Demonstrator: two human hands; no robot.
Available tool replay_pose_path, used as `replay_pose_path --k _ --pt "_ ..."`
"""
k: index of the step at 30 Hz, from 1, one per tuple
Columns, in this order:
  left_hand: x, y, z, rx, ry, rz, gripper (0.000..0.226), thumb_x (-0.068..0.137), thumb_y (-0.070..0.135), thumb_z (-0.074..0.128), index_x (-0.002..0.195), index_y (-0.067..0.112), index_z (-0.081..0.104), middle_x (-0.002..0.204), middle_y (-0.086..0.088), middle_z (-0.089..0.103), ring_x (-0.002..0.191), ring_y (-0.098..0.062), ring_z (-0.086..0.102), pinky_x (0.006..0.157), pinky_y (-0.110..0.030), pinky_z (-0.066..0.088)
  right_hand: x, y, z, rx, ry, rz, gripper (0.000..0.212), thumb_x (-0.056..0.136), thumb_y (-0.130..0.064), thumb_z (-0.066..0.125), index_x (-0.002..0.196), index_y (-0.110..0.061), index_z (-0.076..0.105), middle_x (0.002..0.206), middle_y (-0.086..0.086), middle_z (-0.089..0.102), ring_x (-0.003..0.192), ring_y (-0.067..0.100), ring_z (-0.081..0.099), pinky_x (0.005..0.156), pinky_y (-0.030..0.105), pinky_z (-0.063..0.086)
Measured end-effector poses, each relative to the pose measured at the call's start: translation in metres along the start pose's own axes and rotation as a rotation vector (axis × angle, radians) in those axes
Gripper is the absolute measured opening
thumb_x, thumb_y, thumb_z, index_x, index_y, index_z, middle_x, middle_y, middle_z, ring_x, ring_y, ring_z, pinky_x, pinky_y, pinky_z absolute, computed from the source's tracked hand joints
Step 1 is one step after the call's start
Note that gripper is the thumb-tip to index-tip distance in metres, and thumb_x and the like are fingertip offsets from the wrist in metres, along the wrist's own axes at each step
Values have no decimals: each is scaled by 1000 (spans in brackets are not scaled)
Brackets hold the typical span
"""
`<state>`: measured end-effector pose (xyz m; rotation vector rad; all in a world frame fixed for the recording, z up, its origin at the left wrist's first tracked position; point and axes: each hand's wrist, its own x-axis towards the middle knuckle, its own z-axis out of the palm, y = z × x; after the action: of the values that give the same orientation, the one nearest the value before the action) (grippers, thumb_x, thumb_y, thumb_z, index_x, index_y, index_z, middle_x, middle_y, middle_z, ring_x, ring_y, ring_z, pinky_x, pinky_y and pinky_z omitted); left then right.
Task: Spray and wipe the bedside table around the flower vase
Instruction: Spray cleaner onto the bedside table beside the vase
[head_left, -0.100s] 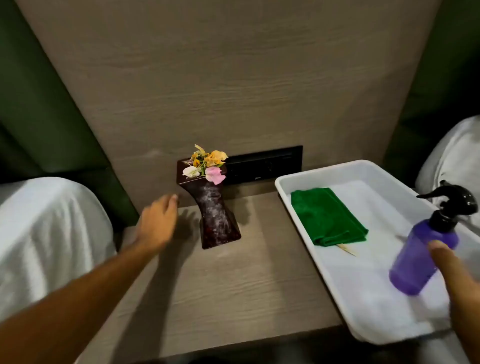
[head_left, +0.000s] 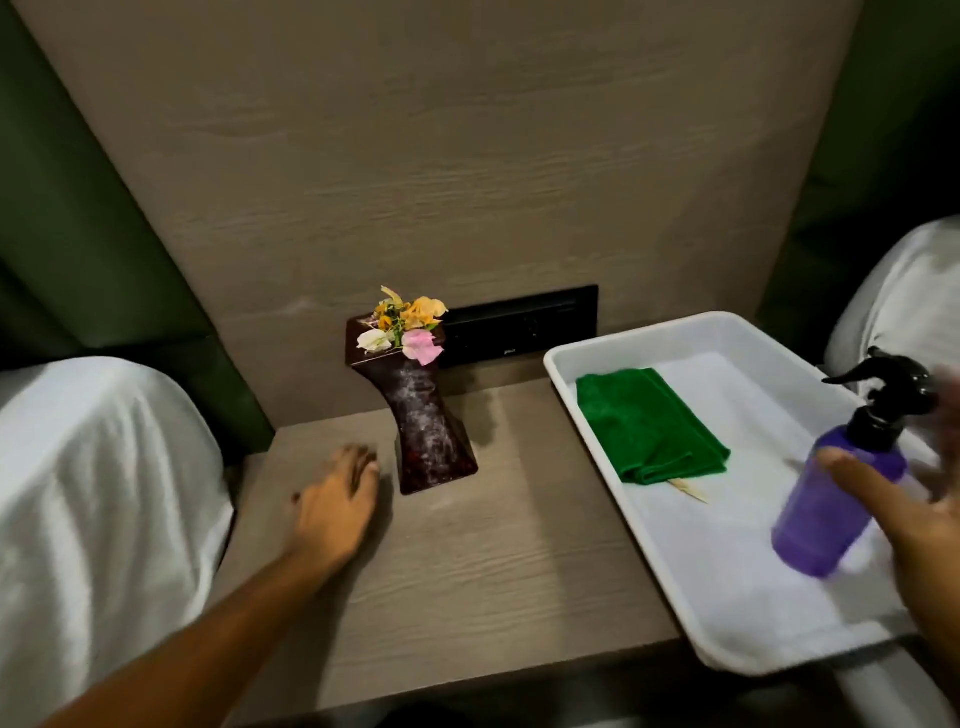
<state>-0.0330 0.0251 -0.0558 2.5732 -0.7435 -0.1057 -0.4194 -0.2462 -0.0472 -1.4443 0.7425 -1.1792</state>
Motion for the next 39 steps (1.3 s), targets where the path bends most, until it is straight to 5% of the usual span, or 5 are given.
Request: replay_pose_path --k 4,17,28,33,39 --pt "-9 -8 29 221 0 56 70 99 67 21 161 35 27 172 6 22 159 -20 19 124 -61 16 16 -41 -20 -87 -155 -171 78 74 -62 88 140 -27 67 131 1 80 115 19 79 98 26 62" --pt "-7 -4 31 240 -6 54 72 97 68 20 162 37 23 173 10 17 160 -17 12 125 -62 12 71 -27 -11 -397 -720 -183 43 82 -51 90 122 -43 75 105 7 78 105 25 76 93 15 56" --pt "-4 -11 36 232 12 46 76 94 73 16 161 38 23 172 11 19 159 -17 15 125 -62 13 41 -47 16 -594 -472 -317 59 82 -73 73 132 -44 64 93 -14 75 84 11 75 78 26 58" --pt "-4 -12 36 233 16 42 76 94 74 14 161 39 21 173 11 18 160 -16 13 125 -62 12 12 -104 82 -670 -508 -443 68 76 -80 72 136 -52 56 94 -49 55 79 -22 58 76 -14 36" --pt "-5 -9 35 237 12 39 75 95 73 15 162 39 20 173 11 17 160 -16 13 126 -61 11 -10 -120 154 -896 -722 -553 70 80 -64 81 132 -55 37 116 -20 73 105 11 72 92 33 64"
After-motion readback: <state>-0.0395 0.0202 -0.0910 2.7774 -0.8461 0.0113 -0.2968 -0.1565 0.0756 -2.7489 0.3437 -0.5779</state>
